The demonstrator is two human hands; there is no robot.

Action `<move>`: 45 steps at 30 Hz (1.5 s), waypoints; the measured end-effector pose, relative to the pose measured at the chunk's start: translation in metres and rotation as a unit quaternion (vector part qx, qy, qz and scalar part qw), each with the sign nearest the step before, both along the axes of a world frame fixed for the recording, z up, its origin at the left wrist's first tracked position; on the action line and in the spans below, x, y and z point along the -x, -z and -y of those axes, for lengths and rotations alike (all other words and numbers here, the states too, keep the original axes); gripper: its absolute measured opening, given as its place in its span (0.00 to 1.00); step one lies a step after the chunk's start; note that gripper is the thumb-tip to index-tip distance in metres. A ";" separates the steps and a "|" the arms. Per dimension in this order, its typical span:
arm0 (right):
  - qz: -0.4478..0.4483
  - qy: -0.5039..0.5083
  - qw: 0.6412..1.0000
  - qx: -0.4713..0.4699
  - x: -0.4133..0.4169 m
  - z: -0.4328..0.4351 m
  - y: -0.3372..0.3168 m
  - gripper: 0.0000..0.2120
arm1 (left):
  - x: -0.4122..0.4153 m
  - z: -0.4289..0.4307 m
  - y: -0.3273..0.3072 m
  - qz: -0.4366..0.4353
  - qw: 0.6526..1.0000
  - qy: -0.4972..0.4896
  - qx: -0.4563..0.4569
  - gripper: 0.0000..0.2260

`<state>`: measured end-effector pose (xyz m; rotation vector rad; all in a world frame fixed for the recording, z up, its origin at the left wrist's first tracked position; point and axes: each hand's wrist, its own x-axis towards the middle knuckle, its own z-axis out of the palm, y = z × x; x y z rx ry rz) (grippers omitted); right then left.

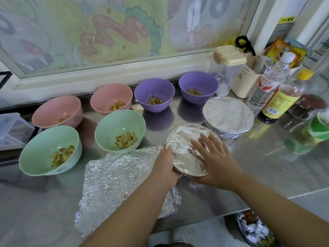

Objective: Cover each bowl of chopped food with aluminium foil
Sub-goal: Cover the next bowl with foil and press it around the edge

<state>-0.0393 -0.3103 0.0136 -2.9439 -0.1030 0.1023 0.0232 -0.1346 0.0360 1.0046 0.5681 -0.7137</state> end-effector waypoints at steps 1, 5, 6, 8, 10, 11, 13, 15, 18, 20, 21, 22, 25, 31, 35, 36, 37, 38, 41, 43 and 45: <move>0.012 0.002 1.000 0.006 0.001 -0.002 0.002 0.58 | -0.001 0.000 0.001 0.000 1.000 -0.003 -0.002 0.12; 0.057 0.014 0.998 0.018 0.004 -0.008 0.008 0.56 | -0.005 0.000 -0.001 -0.002 1.000 0.000 -0.007 0.12; 0.063 0.015 0.998 0.023 0.003 -0.009 0.009 0.56 | -0.005 0.000 -0.001 -0.005 1.000 -0.003 -0.006 0.11; 0.068 0.015 0.997 0.039 0.003 -0.009 0.011 0.55 | -0.005 0.001 -0.001 -0.011 1.000 -0.005 -0.005 0.11; 0.064 0.019 0.997 0.048 0.003 -0.010 0.013 0.55 | -0.007 0.001 0.000 -0.012 1.000 0.006 -0.011 0.11; 0.059 0.023 0.997 0.048 0.003 -0.011 0.013 0.55 | -0.008 0.001 -0.001 -0.014 1.000 0.010 -0.017 0.11; 0.046 0.034 0.998 0.033 -0.002 -0.015 0.014 0.55 | -0.017 0.001 -0.002 -0.018 0.999 0.014 -0.031 0.11; 0.031 0.032 0.999 -0.012 -0.012 -0.017 0.011 0.56 | -0.028 -0.002 -0.006 -0.010 0.999 0.013 -0.034 0.11; -0.005 0.035 0.987 -0.160 -0.028 -0.018 0.001 0.56 | -0.045 -0.009 -0.006 0.048 0.996 -0.011 -0.069 0.11; 0.030 0.078 0.962 -0.258 -0.030 -0.020 -0.002 0.52 | -0.049 -0.015 -0.005 0.063 0.992 -0.035 -0.103 0.10; 0.066 0.110 0.946 -0.298 -0.027 -0.020 0.001 0.47 | -0.050 -0.018 -0.002 0.075 0.989 -0.034 -0.120 0.10; 0.107 0.150 0.927 -0.326 -0.024 -0.022 0.006 0.39 | -0.050 -0.022 0.004 0.097 0.983 -0.027 -0.153 0.13; 0.168 0.300 0.822 -0.454 -0.009 -0.034 0.010 0.21 | -0.039 -0.038 0.012 0.266 0.899 0.072 -0.339 0.15; 0.068 0.441 0.652 -0.613 -0.015 -0.057 0.022 0.10 | -0.008 -0.057 0.052 0.349 0.615 0.378 -0.598 0.30; 0.046 0.443 0.600 -0.665 -0.033 -0.056 0.014 0.11 | 0.005 -0.064 0.067 0.321 0.550 0.499 -0.588 0.36; 0.043 0.443 0.602 -0.663 -0.038 -0.053 0.015 0.11 | 0.006 -0.066 0.068 0.325 0.540 0.505 -0.590 0.36; 0.042 0.447 0.603 -0.660 -0.044 -0.050 0.015 0.10 | 0.005 -0.068 0.068 0.327 0.534 0.508 -0.592 0.36; 0.038 0.454 0.601 -0.656 -0.049 -0.047 0.016 0.08 | 0.004 -0.070 0.069 0.325 0.532 0.511 -0.592 0.36; 0.016 0.472 0.587 -0.657 -0.066 -0.038 0.017 0.10 | 0.005 -0.078 0.066 0.321 0.524 0.520 -0.594 0.36; 0.004 0.474 0.588 -0.655 -0.074 -0.035 0.012 0.09 | 0.005 -0.082 0.065 0.322 0.521 0.517 -0.598 0.36; -0.004 0.476 0.588 -0.653 -0.082 -0.032 0.010 0.10 | 0.000 -0.080 0.060 0.345 0.556 0.470 -0.592 0.32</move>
